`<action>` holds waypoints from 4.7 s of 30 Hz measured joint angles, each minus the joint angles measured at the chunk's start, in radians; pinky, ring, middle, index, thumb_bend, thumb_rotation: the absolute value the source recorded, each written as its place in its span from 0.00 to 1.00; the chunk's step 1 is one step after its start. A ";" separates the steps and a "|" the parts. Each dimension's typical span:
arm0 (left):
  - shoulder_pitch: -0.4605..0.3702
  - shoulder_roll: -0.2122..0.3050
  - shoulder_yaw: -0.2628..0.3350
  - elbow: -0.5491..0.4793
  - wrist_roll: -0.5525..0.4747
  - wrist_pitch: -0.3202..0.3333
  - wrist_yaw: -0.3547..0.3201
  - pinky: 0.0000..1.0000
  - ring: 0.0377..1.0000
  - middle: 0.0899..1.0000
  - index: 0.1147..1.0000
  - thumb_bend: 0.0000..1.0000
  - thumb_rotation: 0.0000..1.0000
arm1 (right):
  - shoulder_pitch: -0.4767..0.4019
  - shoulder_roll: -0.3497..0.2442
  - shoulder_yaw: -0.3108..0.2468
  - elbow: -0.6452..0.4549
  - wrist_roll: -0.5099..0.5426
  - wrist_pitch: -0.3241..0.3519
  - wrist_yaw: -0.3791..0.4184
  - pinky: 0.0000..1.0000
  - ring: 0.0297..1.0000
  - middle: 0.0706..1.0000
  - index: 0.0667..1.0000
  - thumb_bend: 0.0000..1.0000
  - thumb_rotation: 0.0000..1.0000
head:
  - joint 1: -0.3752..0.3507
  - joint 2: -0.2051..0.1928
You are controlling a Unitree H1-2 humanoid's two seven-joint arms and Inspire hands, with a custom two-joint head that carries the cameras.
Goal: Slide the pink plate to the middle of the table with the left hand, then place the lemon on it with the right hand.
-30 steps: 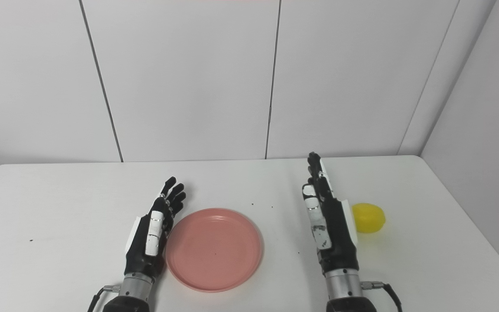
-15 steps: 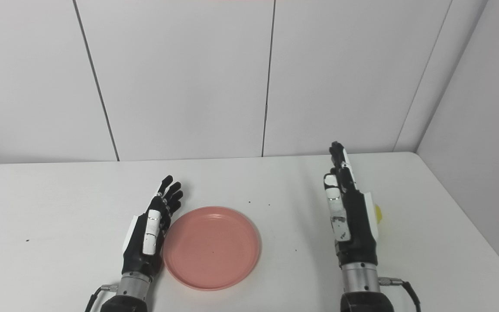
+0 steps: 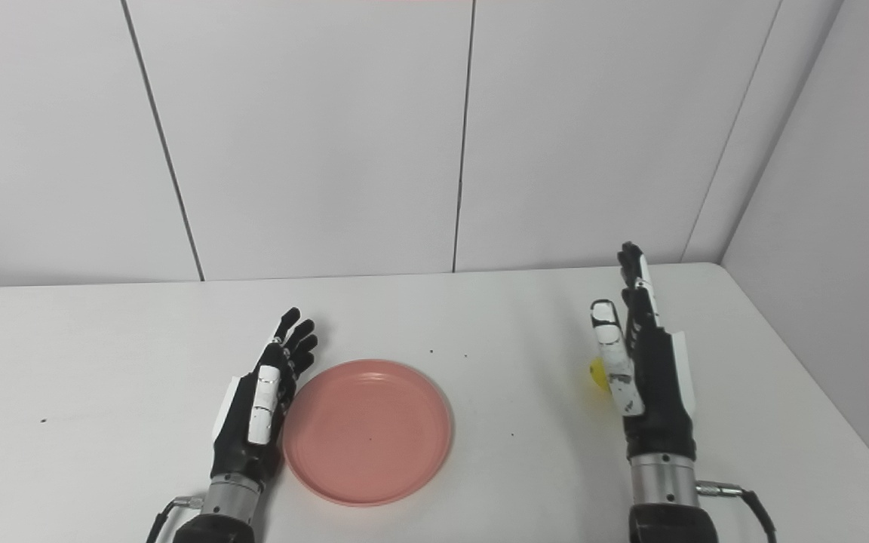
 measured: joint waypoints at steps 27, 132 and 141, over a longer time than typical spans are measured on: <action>0.009 0.037 0.015 -0.027 -0.023 0.046 -0.019 0.89 0.91 0.91 0.91 0.79 1.00 | -0.014 -0.009 -0.021 0.001 -0.180 0.129 -0.032 0.93 0.94 0.93 0.94 0.78 0.44 | -0.198 -0.028; 0.032 0.055 0.009 -0.057 -0.041 0.048 -0.056 0.92 0.92 0.92 0.92 0.79 1.00 | -0.102 -0.097 0.110 0.204 -0.483 0.312 -0.159 0.20 0.32 0.42 0.50 0.51 0.00 | 0.001 0.034; 0.047 0.021 -0.010 -0.071 0.004 0.060 -0.027 0.97 0.95 0.95 0.95 0.76 1.00 | -0.101 -0.065 0.201 0.070 -0.475 0.273 -0.111 0.32 0.36 0.45 0.51 0.51 0.00 | 0.113 0.040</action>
